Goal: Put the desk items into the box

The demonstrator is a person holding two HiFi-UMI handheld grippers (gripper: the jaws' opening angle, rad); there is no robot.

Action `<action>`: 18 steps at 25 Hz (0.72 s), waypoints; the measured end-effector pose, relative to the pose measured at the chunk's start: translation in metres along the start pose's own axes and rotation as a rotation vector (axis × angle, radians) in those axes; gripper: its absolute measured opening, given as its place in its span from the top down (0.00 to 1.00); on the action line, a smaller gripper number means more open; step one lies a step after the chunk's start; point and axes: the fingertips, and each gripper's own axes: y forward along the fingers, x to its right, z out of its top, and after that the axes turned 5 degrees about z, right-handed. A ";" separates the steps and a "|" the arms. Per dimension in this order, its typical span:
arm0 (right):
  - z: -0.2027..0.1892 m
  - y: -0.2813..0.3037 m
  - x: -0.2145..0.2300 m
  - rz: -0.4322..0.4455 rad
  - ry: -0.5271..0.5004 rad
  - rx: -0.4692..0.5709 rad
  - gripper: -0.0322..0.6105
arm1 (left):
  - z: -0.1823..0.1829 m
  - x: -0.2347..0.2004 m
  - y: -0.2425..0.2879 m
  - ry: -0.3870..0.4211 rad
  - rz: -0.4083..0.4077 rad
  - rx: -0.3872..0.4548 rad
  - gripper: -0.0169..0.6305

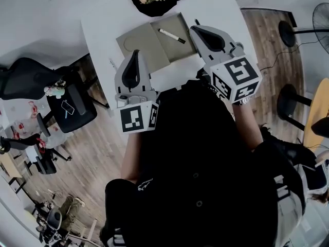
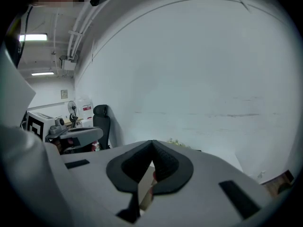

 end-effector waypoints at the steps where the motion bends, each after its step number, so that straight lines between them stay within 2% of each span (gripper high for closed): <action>1: 0.004 0.001 -0.006 0.006 0.002 0.016 0.95 | 0.002 -0.002 -0.001 0.000 0.002 0.003 0.96; 7: 0.027 0.004 -0.042 0.036 -0.027 0.136 0.95 | 0.007 -0.005 -0.011 0.007 0.008 0.013 0.96; 11: 0.034 0.001 -0.051 0.021 -0.035 0.198 0.95 | 0.005 -0.003 -0.017 0.006 0.011 0.010 0.96; 18: 0.031 0.002 -0.053 0.015 -0.047 0.207 0.95 | 0.003 -0.002 -0.016 0.005 0.004 0.011 0.96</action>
